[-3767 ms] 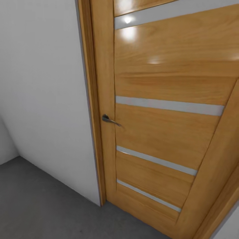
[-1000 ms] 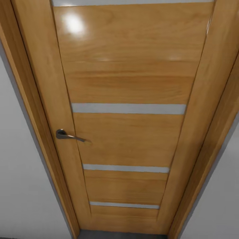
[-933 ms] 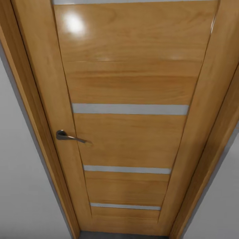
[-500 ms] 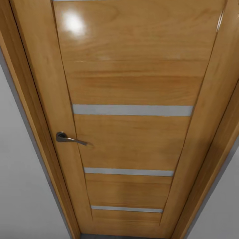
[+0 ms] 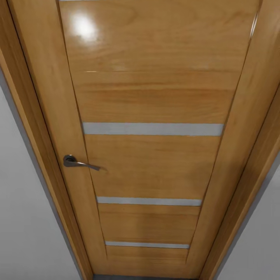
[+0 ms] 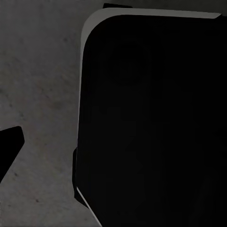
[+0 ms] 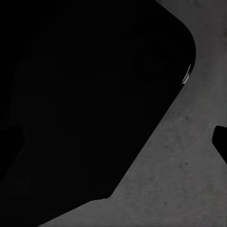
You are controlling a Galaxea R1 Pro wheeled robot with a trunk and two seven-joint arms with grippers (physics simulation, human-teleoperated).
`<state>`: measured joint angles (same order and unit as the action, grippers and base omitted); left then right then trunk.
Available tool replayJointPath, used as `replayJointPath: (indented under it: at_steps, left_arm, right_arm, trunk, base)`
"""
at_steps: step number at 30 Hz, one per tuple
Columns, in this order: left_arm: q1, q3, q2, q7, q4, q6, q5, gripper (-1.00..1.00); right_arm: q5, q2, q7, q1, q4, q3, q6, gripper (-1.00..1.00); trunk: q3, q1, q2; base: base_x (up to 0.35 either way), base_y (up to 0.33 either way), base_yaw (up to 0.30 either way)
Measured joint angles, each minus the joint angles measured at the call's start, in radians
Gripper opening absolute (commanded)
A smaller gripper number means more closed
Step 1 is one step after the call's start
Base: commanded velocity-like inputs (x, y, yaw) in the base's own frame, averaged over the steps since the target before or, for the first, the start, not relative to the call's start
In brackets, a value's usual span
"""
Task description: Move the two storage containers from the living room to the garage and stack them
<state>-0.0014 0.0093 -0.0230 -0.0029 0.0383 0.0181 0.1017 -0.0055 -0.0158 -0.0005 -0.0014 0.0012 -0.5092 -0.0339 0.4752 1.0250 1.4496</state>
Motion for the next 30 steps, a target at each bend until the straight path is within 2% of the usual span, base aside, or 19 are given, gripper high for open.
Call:
replayJointPath:
  at_steps: [30]
  left_arm:
    - [0.000, 0.000, 0.000, 0.000, 0.000, 0.011, 0.000, 1.00]
  right_arm:
    - [0.001, 0.000, 0.002, 0.000, 0.000, 0.000, 0.000, 1.00]
  trunk:
    - [0.000, 0.000, 0.000]
  base:
    - [0.000, 0.000, 0.000]
